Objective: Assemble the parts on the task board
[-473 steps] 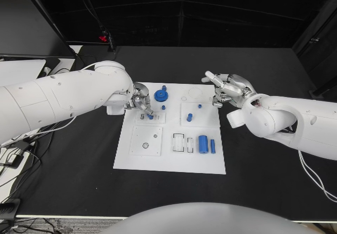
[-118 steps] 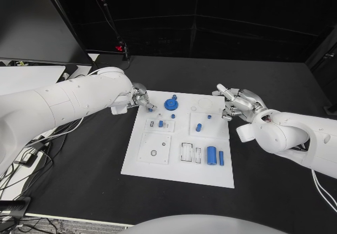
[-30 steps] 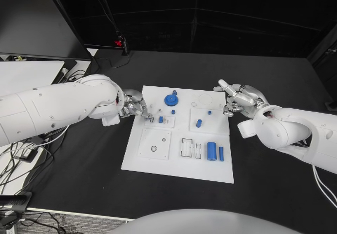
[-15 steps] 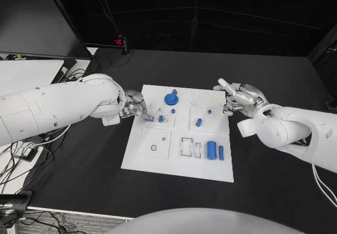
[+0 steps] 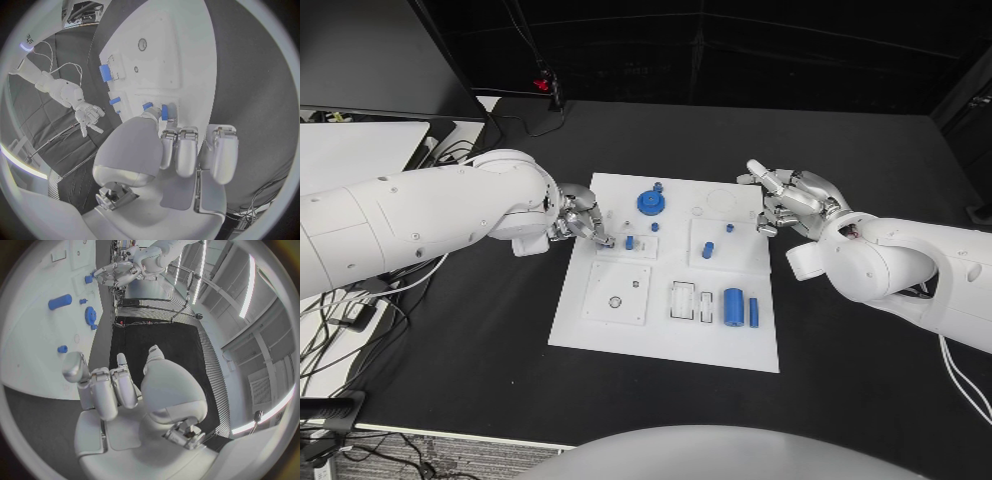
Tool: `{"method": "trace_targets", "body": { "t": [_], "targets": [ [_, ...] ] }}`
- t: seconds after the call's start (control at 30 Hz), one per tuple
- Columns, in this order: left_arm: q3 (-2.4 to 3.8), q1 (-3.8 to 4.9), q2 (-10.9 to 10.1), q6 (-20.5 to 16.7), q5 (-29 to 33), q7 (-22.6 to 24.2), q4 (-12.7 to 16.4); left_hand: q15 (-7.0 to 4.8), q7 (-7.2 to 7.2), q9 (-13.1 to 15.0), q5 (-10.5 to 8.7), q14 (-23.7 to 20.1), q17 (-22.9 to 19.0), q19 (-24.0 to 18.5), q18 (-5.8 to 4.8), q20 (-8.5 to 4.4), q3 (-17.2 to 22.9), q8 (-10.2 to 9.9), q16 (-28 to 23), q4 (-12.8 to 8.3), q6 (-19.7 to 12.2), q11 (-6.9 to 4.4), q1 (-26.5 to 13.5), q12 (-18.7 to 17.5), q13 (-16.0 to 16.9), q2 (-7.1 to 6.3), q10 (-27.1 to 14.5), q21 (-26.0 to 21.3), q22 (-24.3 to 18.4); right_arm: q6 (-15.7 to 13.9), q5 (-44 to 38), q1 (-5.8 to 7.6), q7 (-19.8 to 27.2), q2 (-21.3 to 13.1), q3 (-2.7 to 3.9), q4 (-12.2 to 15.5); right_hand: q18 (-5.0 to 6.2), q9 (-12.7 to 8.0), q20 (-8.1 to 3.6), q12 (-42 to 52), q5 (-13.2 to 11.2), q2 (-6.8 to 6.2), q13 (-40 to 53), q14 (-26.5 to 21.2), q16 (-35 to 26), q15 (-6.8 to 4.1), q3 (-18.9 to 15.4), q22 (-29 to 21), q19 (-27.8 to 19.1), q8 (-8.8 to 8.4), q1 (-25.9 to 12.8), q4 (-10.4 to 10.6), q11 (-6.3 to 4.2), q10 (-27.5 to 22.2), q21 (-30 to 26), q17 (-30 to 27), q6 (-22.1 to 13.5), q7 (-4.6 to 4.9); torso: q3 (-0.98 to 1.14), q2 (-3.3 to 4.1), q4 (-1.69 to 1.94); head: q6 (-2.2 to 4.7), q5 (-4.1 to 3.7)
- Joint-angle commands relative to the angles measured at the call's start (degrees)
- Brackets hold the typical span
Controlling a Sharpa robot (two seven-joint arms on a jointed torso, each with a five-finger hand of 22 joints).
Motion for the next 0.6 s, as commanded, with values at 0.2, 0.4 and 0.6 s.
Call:
{"method": "trace_targets", "body": {
  "t": [0.2,0.4,0.6],
  "targets": [
    [0.00,-0.01,0.42,1.24,0.19,-1.16,-0.75,-0.17,-0.48,0.03,-0.06,5.90,15.10,5.98,-0.37,-0.30,0.66,-0.02,0.05,-0.01,0.12,-0.18,4.16,-0.14,14.95,3.57,5.97,0.18,15.09,0.30,0.06,0.07,0.46,0.02,0.03,0.23,0.18,-0.07,-0.16,-0.36,0.20,0.11,8.15,2.29,0.35,0.54,-0.48,6.45,-0.35,0.38,-0.31,0.05,0.07,-0.50,0.16,11.02,-0.50,5.60,0.05,0.03,0.04,-0.15,-0.08],
    [0.00,-0.02,0.67,1.72,0.19,-1.29,-0.91,-0.15,-0.45,0.03,-0.18,5.90,15.10,5.98,-0.37,-0.29,0.84,-0.06,0.05,0.00,0.05,-0.14,4.08,-0.14,14.95,3.55,5.97,0.18,15.09,0.33,0.06,0.07,0.44,0.07,0.03,0.26,0.18,-0.07,-0.16,-0.36,0.20,0.11,8.15,2.29,0.35,0.54,-0.48,6.45,-0.35,0.38,-0.31,0.05,0.07,-0.50,0.16,11.02,-0.50,5.60,0.02,0.02,0.06,-0.23,-0.12],
    [0.00,-0.05,0.80,2.28,0.19,-1.45,-0.94,-0.11,-0.39,0.04,-0.34,5.90,15.10,5.98,-0.37,-0.26,1.09,-0.11,0.05,0.01,-0.04,-0.09,3.96,-0.14,14.95,3.52,5.97,0.18,15.09,0.28,0.07,0.07,0.43,-0.04,0.03,0.35,0.18,-0.07,-0.16,-0.36,0.20,0.11,8.15,2.29,0.35,0.54,-0.48,6.45,-0.35,0.38,-0.31,0.05,0.07,-0.50,0.16,11.02,-0.50,5.60,0.04,0.00,0.06,-0.38,-0.07]
  ]
}}
